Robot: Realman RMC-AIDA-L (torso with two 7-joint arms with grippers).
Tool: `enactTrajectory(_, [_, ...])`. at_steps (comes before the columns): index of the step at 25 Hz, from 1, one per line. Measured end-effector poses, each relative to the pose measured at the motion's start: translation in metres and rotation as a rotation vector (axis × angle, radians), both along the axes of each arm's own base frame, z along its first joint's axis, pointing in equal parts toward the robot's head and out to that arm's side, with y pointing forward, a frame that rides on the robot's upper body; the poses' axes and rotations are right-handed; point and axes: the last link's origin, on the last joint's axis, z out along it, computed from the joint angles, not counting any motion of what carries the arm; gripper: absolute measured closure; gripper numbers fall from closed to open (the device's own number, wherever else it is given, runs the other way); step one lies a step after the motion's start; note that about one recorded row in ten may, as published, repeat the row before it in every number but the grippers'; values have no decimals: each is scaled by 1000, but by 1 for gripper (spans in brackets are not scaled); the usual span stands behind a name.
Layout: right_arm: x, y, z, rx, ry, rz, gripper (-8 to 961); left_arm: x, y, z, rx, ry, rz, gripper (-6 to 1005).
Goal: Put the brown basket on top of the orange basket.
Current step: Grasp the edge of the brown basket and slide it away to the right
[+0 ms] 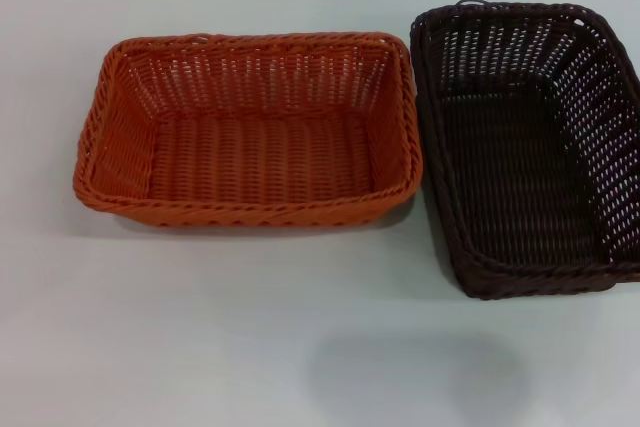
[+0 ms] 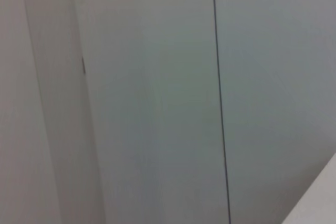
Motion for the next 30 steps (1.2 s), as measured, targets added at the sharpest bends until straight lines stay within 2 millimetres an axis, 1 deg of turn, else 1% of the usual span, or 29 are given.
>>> enactTrajectory(2, [5, -9, -3, -40, -101, -10, 128, 0, 3, 0, -6, -7, 2, 172])
enactTrajectory(3, [5, -9, -3, -40, -101, -10, 128, 0, 5, 0, -9, -10, 2, 172])
enactTrajectory(5, [7, -15, -2, -62, -161, -4, 128, 0, 7, 1, -13, -13, 3, 172])
enactTrajectory(7, [13, -16, -1, -80, -227, 10, 128, 1, 10, 2, -13, -13, -1, 172])
enactTrajectory(9, [15, -17, -2, -88, -244, 12, 128, 1, 10, 3, -13, -13, -1, 172])
enactTrajectory(11, [20, -19, -7, -109, -281, 12, 128, 1, 11, 4, -12, -11, -2, 172])
enactTrajectory(12, [24, -22, -16, -141, -315, 6, 128, 1, 11, 4, -13, -11, -2, 172])
enactTrajectory(13, [24, -22, -16, -141, -315, 6, 128, 0, 11, 4, -14, -12, -1, 172])
enactTrajectory(14, [26, -24, -20, -154, -326, 1, 128, 0, 12, 5, -15, -12, 0, 172])
enactTrajectory(19, [34, -39, -45, -236, -390, -24, 128, -1, 12, 7, -16, -10, 3, 172])
enactTrajectory(21, [35, -45, -52, -264, -386, -32, 127, -2, 12, 8, -21, -7, 9, 172])
enactTrajectory(25, [32, -56, -59, -330, -343, -36, 130, -3, 14, 8, -45, 4, 23, 172])
enactTrajectory(30, [41, -58, -60, -340, -355, -67, 134, -2, 18, 8, -58, 14, 25, 172])
